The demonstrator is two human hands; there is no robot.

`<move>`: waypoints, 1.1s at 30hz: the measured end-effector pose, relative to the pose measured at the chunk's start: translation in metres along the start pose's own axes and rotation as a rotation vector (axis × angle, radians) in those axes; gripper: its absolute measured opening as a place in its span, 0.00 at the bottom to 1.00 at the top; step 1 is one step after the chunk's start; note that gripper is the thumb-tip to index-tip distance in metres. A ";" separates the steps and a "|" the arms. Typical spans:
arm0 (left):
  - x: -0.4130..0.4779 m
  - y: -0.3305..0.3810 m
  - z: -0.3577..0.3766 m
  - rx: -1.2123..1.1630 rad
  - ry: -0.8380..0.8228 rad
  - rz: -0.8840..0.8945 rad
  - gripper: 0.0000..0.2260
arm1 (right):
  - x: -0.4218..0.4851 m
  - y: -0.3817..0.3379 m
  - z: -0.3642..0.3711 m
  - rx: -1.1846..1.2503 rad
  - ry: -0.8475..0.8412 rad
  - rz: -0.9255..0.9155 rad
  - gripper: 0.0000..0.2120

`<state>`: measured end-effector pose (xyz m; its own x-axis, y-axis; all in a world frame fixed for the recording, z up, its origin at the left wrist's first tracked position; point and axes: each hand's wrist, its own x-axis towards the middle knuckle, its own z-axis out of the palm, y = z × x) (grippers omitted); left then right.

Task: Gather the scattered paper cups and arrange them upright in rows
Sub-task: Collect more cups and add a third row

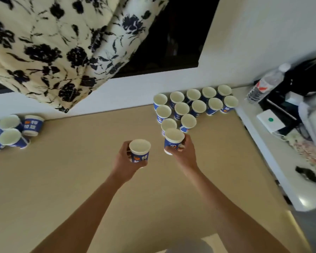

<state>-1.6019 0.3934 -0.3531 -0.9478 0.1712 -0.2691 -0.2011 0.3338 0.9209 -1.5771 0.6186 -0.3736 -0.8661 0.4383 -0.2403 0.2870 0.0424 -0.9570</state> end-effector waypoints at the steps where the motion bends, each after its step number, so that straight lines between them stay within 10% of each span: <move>1: 0.001 0.004 0.014 0.013 -0.014 0.012 0.30 | 0.004 0.004 -0.016 0.006 0.022 0.006 0.28; 33: 0.005 0.031 0.143 0.109 -0.005 0.017 0.31 | 0.172 0.068 -0.127 -0.177 0.091 -0.117 0.32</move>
<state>-1.5777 0.5370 -0.3664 -0.9496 0.1824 -0.2551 -0.1562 0.4300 0.8892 -1.6545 0.8109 -0.4589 -0.8596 0.4999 -0.1061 0.2611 0.2510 -0.9321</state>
